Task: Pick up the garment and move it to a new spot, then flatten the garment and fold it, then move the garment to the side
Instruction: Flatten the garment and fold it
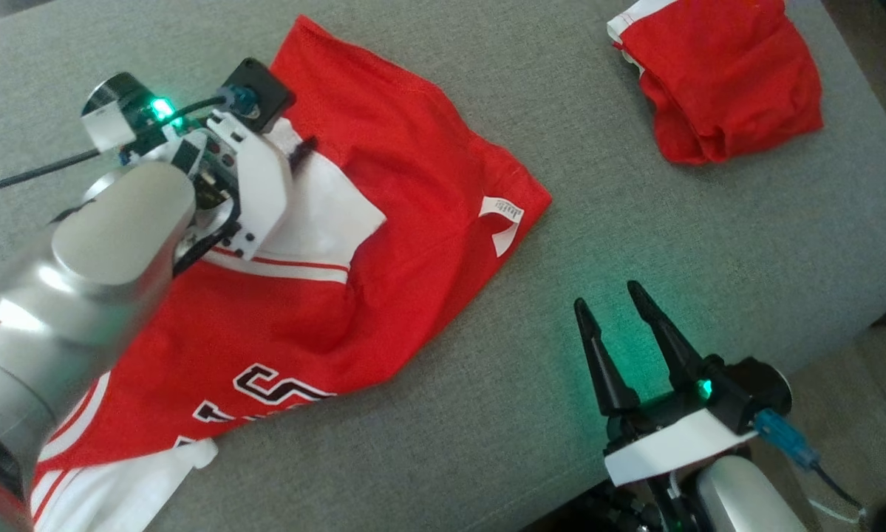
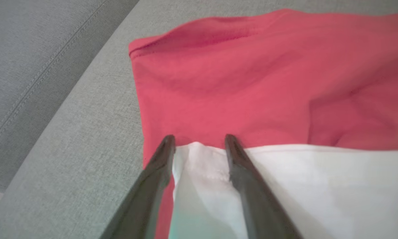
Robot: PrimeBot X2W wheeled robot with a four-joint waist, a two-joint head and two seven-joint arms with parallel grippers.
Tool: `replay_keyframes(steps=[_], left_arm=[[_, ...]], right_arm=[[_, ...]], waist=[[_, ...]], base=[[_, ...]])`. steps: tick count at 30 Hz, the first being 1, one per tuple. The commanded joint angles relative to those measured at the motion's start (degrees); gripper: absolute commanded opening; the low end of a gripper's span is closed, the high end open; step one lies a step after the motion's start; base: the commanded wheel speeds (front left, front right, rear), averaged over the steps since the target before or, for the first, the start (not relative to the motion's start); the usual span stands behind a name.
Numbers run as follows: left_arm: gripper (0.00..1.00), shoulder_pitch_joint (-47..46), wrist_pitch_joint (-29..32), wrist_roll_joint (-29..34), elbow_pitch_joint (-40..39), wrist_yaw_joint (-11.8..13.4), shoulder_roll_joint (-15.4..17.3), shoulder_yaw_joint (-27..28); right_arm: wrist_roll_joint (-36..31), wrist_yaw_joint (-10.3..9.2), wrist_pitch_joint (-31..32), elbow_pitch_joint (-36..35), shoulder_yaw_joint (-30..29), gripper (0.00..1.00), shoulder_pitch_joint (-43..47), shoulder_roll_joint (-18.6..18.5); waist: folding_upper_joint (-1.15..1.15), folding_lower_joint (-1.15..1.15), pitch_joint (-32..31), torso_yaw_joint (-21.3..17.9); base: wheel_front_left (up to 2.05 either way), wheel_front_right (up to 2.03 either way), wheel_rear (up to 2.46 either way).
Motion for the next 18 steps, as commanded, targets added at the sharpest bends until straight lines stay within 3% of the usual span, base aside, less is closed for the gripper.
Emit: replay_keyframes(steps=[1, 3, 7, 8, 9, 18], left_arm=[[0.68, -4.2, -0.8, 0.2, -0.4, 0.1, 1.9, 1.1], [0.48, -4.3, -1.2, 0.1, -0.2, 0.1, 1.8, 0.5], [0.22, -4.7, -1.2, -0.5, 0.6, 0.1, 1.6, -0.1], [0.05, -4.7, -1.2, -0.7, 0.7, 0.1, 1.4, -0.2], [0.0, -4.8, -1.1, -1.1, 0.9, 0.1, 1.2, -0.3], [0.0, -4.8, -8.2, -5.0, -2.2, 0.1, -0.2, 0.4]], right_arm=[[0.3, -0.04, -0.2, -1.5, 0.9, 1.0, -1.1, 0.2], [0.3, -0.04, -0.2, -1.5, 0.7, 1.0, -1.1, 0.2], [0.1, -0.04, -0.2, -1.4, 0.2, 1.0, -1.1, 0.3], [0.0, -0.04, -0.2, -1.4, 0.1, 1.0, -1.2, 0.3], [0.0, -0.04, -0.2, -1.4, 0.0, 1.0, -1.2, 0.3], [-0.6, -0.04, -0.2, -1.3, -1.3, 1.0, -0.5, -0.5]], waist=[[0.0, 0.0, 0.2, -0.1], [0.0, 0.0, 0.3, -0.1], [0.0, 0.0, 0.4, 0.4], [0.0, 0.0, 0.4, 0.6], [0.0, 0.0, 0.3, 0.8], [0.0, 0.0, -2.2, 5.2]], base=[[0.0, 0.0, 0.0], [0.0, 0.0, 0.0], [0.0, 0.0, 0.0], [0.0, 0.0, 0.0], [0.0, 0.0, 0.0], [0.0, 0.0, 0.0]])
